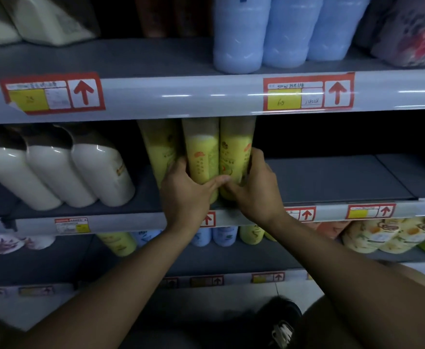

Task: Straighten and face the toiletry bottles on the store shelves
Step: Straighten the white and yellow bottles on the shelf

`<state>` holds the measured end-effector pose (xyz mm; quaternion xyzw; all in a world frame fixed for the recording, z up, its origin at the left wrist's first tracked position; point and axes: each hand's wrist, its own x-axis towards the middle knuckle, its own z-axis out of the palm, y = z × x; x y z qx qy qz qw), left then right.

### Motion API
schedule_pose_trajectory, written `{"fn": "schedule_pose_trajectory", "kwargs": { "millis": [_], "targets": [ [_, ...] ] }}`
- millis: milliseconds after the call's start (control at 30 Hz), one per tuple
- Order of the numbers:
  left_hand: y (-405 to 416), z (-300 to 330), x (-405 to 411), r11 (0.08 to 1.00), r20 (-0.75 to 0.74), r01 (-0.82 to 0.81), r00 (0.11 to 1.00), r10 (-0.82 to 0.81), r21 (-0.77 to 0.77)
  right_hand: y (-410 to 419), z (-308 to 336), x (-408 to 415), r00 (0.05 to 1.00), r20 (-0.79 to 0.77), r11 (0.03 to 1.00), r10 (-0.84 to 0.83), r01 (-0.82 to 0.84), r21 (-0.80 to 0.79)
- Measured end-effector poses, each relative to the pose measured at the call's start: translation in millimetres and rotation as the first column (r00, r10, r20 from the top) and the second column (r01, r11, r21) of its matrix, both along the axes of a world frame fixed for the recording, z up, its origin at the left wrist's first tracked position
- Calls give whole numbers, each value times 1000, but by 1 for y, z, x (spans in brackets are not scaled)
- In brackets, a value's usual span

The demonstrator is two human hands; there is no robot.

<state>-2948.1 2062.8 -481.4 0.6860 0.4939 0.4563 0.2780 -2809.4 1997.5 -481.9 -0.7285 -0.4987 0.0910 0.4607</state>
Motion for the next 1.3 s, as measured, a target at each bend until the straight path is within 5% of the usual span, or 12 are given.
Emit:
{"fn": "schedule_pose_trajectory", "kwargs": {
  "millis": [400,667,1300],
  "targets": [
    [-8,-12,-11,1000,136,2,991,1,-23,-6,-1,-6,1000,3,1000,17,-17,-14],
    [-7,-10,-10,984,54,-166,985,163,60,5,-6,-9,1000,13,1000,18,-19,24],
    [7,-10,-8,980,38,-201,979,200,10,26,-9,-11,993,108,999,-45,48,-22]
  ]
}}
